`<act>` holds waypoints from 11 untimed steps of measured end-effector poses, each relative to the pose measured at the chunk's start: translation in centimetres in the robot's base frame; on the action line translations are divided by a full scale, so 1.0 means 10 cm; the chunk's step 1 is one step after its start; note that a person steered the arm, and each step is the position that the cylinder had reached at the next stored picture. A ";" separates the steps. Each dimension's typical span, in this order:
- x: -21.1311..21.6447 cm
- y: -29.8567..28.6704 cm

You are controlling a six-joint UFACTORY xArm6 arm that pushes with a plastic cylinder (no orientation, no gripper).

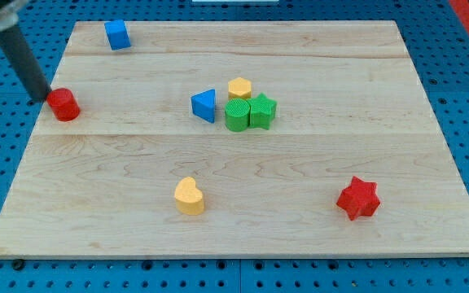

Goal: Push red circle below blue triangle

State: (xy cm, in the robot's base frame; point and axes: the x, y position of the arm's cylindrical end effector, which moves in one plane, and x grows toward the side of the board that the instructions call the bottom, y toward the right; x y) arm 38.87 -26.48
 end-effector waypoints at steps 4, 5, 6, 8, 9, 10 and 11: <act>0.43 0.71; 0.65 0.78; 0.52 1.26; 0.53 1.53; 0.38 1.32; 0.28 1.32; 0.32 1.54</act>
State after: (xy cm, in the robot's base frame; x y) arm 42.10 -11.04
